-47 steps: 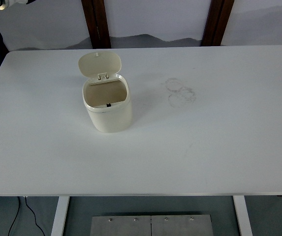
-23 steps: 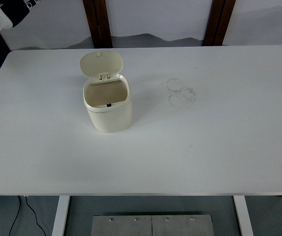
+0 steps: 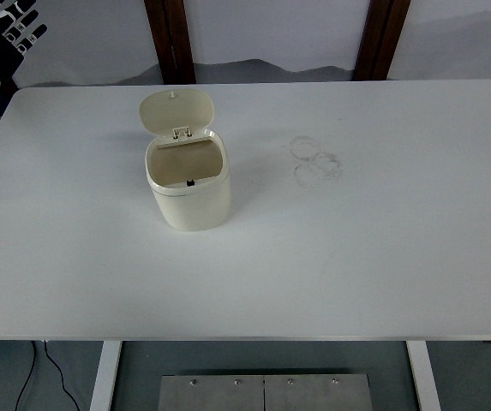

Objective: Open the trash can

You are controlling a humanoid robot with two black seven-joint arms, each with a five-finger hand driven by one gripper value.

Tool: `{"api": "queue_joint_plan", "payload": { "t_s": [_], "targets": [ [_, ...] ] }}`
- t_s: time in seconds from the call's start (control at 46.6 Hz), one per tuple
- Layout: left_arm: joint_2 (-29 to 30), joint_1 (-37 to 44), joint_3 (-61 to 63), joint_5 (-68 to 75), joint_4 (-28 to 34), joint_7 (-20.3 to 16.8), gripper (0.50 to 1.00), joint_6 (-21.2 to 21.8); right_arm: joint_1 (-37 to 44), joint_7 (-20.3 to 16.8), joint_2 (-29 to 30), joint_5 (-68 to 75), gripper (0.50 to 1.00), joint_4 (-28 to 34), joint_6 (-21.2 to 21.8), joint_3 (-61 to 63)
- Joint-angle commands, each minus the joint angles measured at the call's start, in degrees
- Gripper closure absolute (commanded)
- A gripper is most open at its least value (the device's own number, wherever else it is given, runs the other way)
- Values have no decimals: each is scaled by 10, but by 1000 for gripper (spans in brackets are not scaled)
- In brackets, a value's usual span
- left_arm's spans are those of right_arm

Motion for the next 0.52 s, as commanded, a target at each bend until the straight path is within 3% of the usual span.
{"api": "queue_joint_plan", "payload": {
  "t_s": [0.0, 0.494],
  "targets": [
    [0, 2, 1, -1, 0, 0, 500, 0, 0, 0, 0, 0, 505, 0, 0, 0],
    [0, 4, 2, 1, 0, 0, 500, 2, 0, 1, 0, 0, 505, 0, 0, 0]
  ]
}}
